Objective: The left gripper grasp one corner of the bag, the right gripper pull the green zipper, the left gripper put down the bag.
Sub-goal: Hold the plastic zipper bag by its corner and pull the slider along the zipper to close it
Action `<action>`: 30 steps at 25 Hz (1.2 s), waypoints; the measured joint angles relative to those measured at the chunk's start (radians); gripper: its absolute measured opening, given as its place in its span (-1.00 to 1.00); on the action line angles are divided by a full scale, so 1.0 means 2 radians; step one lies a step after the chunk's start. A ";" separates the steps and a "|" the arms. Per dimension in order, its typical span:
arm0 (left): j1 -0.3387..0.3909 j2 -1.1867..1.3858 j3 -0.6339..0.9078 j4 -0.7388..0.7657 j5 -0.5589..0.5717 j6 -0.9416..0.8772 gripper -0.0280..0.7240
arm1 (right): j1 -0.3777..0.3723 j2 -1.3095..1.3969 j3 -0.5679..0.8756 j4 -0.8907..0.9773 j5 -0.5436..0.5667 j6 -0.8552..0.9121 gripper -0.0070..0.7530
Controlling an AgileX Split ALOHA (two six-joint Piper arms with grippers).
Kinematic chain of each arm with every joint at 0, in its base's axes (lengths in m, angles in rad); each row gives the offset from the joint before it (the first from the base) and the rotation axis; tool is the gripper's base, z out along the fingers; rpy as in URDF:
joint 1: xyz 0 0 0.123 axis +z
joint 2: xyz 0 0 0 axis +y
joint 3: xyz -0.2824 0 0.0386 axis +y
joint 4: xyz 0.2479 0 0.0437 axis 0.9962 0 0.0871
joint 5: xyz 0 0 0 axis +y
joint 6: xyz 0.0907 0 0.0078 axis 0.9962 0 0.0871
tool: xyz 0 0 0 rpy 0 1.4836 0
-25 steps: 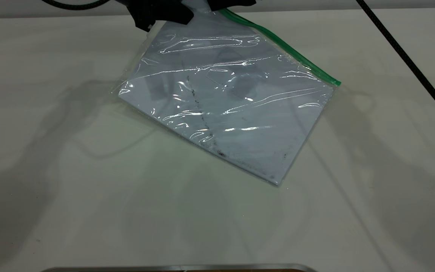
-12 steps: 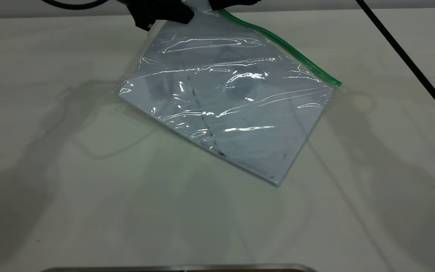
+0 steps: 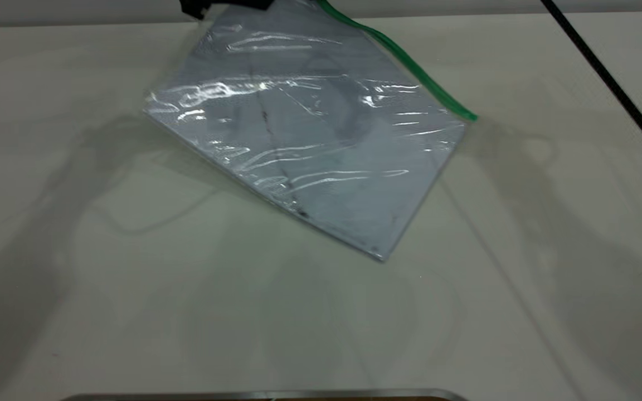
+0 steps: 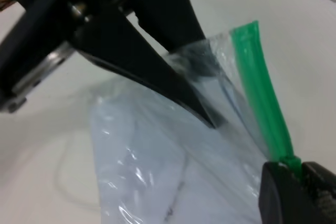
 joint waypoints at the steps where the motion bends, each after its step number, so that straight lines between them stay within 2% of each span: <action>1: 0.003 -0.002 0.000 -0.004 0.005 0.000 -0.78 | -0.001 -0.001 0.000 0.000 0.000 0.000 -0.88; 16: 0.014 -0.038 0.001 -0.038 0.052 0.000 -0.78 | -0.010 -0.004 -0.001 -0.005 0.000 0.000 -0.88; 20: 0.023 -0.054 0.001 -0.044 0.078 0.000 -0.78 | -0.010 -0.002 -0.001 -0.018 -0.026 0.000 -0.88; 30: 0.033 -0.093 0.001 -0.044 0.119 -0.001 -0.78 | -0.013 0.017 -0.001 -0.019 -0.043 0.000 -0.88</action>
